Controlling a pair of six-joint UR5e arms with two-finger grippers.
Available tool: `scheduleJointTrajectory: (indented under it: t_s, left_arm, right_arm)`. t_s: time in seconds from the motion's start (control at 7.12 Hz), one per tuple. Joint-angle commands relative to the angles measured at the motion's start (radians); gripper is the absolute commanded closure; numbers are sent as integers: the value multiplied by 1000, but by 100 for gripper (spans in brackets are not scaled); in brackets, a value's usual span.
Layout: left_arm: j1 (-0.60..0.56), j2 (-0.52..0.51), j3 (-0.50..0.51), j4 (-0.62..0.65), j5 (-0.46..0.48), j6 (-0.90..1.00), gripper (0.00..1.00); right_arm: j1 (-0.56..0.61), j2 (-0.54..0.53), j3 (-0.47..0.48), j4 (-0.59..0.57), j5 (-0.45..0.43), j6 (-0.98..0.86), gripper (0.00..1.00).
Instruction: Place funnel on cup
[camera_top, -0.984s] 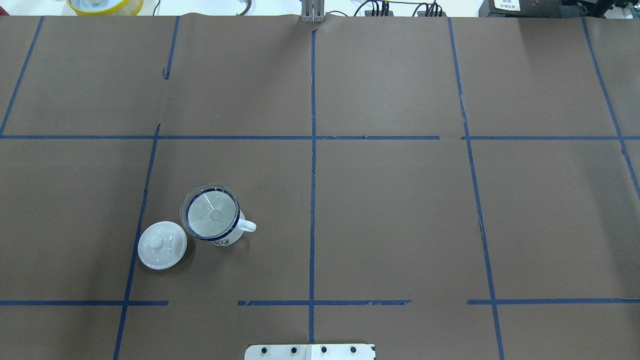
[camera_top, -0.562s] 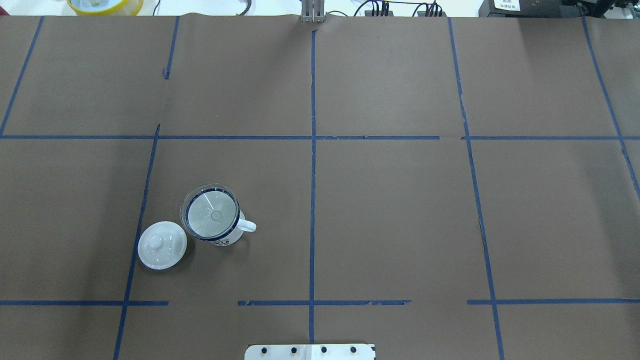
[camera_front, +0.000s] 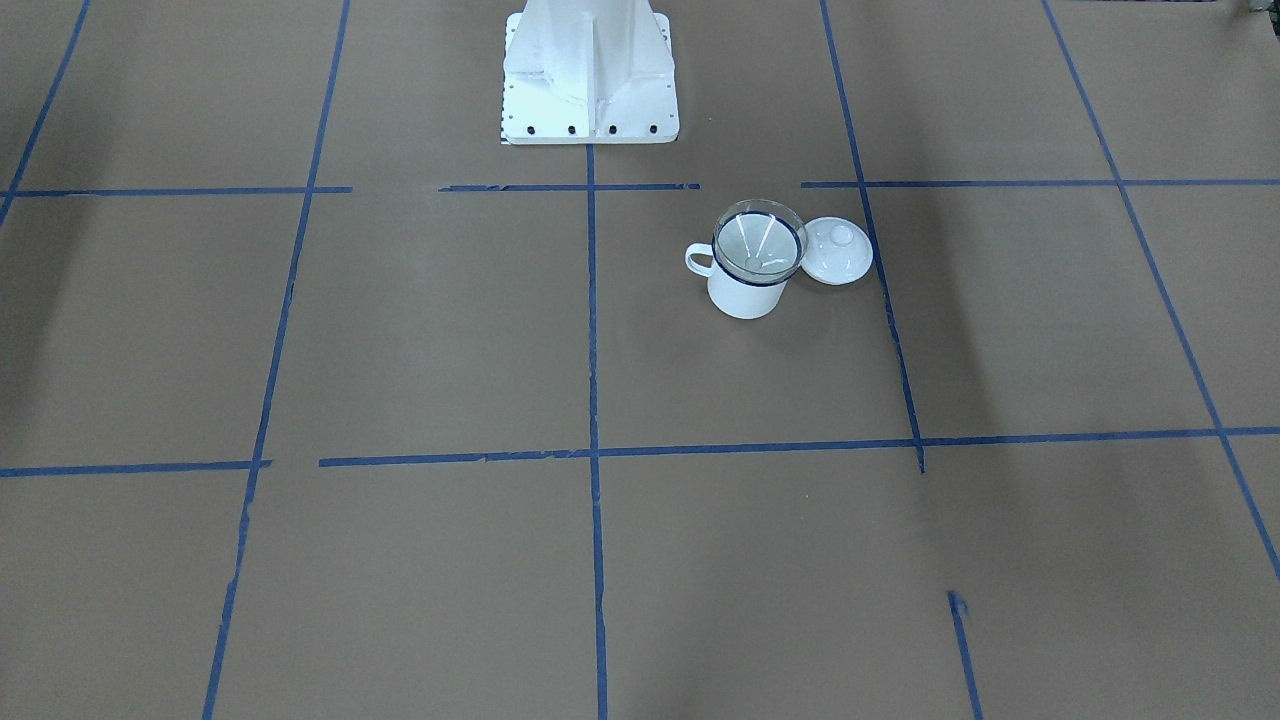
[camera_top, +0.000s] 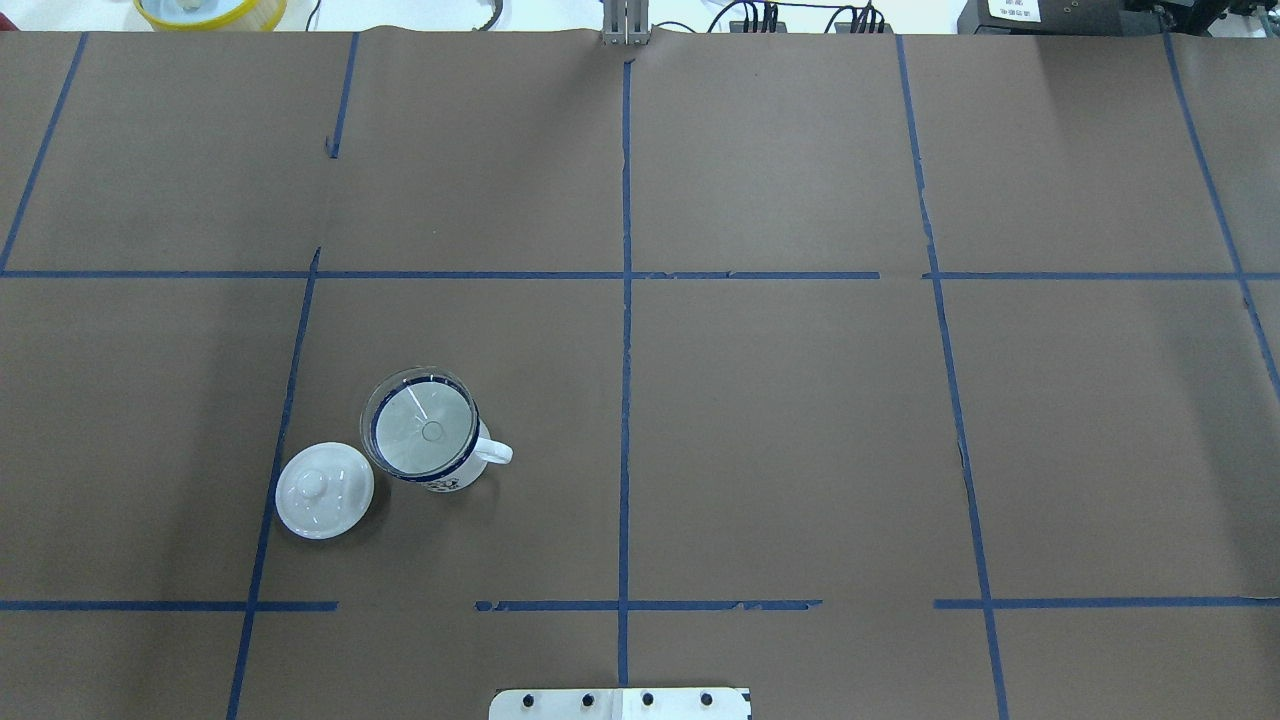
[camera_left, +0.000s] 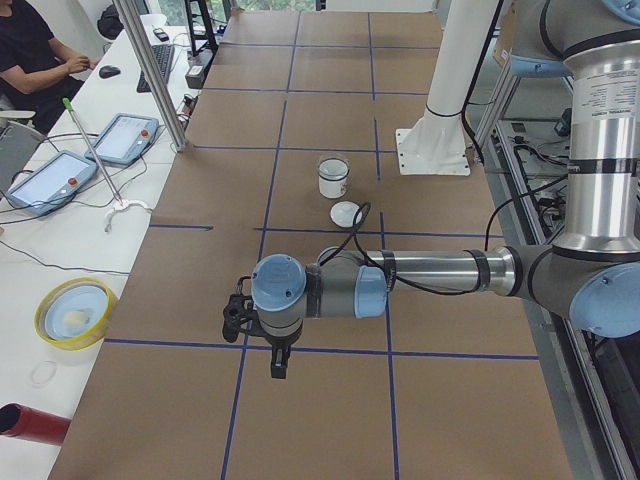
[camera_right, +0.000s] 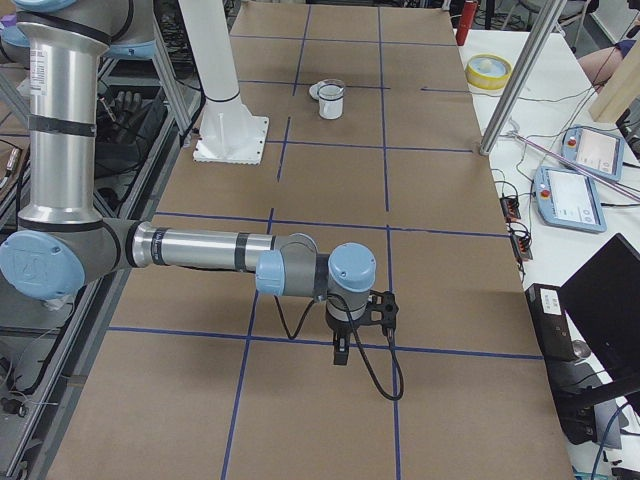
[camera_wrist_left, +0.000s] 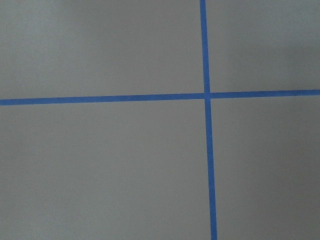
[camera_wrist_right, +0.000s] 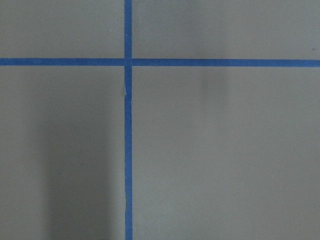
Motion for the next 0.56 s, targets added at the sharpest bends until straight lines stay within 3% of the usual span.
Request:
scheduleJointTrajectory:
  t_s: [0.0,0.42]
  left_arm:
    - [0,9,-33,115,-28,4,0]
    - [2,-24,-10,116,-28,9,0]
  right_arm:
    - [0,0,-1,0,0,0,0]
    - [0,0,-1,0,0,0,0]
